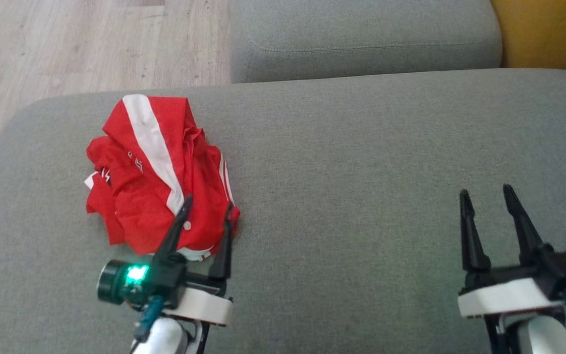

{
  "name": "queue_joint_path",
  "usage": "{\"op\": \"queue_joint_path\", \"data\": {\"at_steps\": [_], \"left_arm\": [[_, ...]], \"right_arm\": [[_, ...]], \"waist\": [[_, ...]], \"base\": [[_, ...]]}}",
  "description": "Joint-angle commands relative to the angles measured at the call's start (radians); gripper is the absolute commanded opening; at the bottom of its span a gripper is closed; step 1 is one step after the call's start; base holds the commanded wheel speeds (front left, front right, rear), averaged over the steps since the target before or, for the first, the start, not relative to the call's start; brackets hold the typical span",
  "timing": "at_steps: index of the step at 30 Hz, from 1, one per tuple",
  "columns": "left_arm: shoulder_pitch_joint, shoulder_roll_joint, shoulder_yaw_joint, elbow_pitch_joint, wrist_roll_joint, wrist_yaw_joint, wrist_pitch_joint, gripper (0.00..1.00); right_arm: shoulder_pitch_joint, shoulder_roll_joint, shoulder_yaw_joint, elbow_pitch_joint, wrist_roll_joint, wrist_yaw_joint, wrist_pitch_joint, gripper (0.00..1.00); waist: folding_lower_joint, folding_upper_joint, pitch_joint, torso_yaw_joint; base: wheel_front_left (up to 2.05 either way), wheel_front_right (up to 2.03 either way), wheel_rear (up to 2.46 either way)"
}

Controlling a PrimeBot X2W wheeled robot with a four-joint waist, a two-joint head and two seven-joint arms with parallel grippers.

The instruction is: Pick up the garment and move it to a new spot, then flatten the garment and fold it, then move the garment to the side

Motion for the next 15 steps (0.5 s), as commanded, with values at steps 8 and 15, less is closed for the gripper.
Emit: {"op": "queue_joint_path", "data": {"at_steps": [8,15], "left_arm": [[0.036,-0.047,0.125,-0.013,-0.058,-0.045,-0.024,1.00],[0.056,-0.080,0.185,0.023,-0.097,-0.092,-0.024,1.00]], "right_arm": [[0.016,-0.011,0.034,0.026,0.135,-0.001,-0.029,1.00],[0.008,-0.011,0.036,0.061,0.190,-0.001,-0.029,1.00]], "waist": [[0.0000,0.0000,-0.005,-0.008],[0.0000,0.0000,-0.009,-0.017]], "base": [[0.00,0.00,0.00],[0.00,0.00,0.00]]}}
